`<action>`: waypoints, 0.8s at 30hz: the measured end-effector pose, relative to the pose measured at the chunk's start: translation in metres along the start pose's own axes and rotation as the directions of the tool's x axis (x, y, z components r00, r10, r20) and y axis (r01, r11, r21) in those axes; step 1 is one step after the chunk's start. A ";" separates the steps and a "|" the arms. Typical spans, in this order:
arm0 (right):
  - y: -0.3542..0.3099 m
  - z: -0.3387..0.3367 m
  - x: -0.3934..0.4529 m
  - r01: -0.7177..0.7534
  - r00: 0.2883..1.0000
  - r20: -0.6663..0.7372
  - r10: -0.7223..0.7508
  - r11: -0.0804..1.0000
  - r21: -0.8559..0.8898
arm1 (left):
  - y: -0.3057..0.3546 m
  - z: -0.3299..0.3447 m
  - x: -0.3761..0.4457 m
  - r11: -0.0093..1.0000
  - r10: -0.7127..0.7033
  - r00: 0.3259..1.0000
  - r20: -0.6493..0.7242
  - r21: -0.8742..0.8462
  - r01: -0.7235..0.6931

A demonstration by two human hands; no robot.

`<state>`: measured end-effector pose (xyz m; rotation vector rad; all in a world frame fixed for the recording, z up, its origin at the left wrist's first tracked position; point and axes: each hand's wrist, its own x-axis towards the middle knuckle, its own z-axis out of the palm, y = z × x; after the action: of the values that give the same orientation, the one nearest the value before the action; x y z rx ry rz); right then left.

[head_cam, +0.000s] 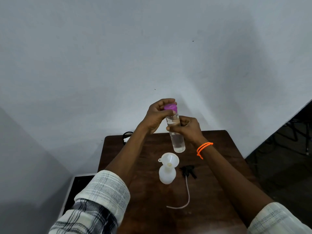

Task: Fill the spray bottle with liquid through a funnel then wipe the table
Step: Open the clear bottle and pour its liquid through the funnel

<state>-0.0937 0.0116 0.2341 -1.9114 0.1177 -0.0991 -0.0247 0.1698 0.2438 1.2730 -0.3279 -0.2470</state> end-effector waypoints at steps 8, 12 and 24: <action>0.004 -0.002 0.003 -0.018 1.000 -0.008 0.018 1.000 -0.007 | -0.001 0.000 0.003 0.995 -0.093 0.995 0.024 0.041 0.092; 0.006 -0.005 0.005 -0.034 0.999 -0.025 0.034 0.999 0.014 | -0.003 0.004 0.004 0.994 -0.047 0.993 -0.111 0.088 0.057; 0.006 -0.004 0.003 0.023 0.999 -0.023 -0.023 0.999 -0.025 | -0.004 0.007 0.008 0.999 -0.028 0.999 0.042 -0.027 0.029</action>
<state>-0.0912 0.0057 0.2292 -1.9374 0.1129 -0.1357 -0.0202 0.1592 0.2426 1.2474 -0.3414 -0.3016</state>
